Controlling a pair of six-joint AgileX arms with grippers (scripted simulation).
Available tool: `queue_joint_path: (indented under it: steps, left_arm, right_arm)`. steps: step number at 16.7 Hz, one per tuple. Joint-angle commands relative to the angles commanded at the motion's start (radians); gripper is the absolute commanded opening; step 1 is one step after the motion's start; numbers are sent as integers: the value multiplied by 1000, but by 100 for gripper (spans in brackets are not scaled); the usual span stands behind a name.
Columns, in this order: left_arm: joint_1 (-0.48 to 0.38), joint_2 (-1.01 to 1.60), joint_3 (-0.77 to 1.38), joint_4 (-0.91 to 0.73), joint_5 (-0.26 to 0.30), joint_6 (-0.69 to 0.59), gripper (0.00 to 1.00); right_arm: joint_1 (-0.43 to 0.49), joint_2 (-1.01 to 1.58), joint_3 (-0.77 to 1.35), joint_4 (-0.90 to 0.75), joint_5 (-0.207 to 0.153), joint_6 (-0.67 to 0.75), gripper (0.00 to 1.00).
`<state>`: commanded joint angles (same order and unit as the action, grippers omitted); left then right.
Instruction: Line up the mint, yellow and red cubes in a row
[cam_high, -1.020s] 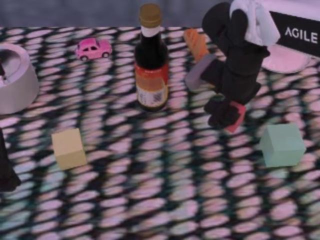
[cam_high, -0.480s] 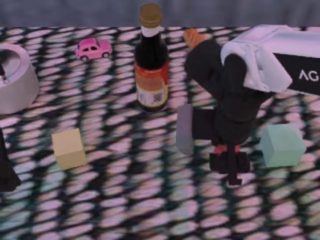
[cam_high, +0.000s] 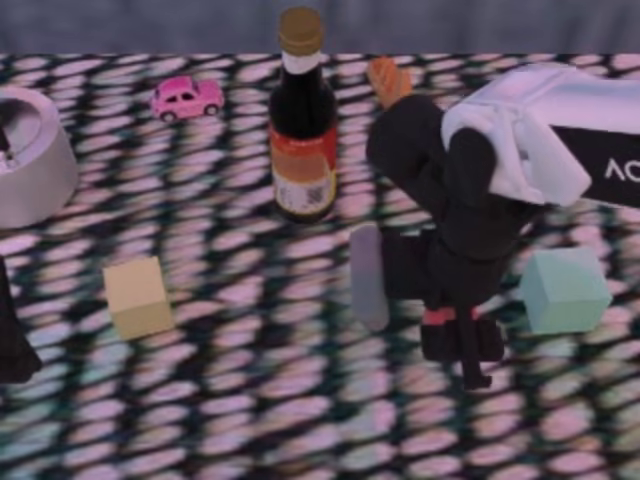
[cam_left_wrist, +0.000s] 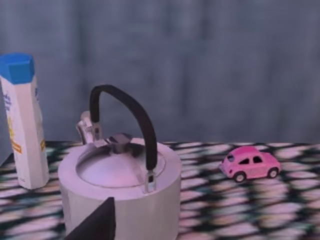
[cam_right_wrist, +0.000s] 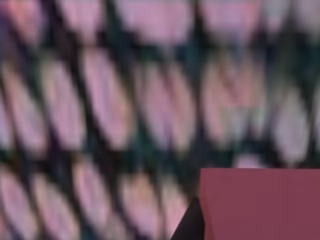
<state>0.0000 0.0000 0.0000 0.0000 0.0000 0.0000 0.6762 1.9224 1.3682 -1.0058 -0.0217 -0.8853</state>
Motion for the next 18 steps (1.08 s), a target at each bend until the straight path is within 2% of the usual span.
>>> queue_joint_path:
  steps: [7,12,18]
  left_arm:
    - [0,0,0,0,0,0,100]
    - [0,0,0,0,0,0,100]
    - [0,0,0,0,0,0,100]
  right_arm:
    - [3,88,-132,226,0,1,0]
    - [4,95,-144,243,0,0,0]
    - [4,95,-144,243,0,0,45]
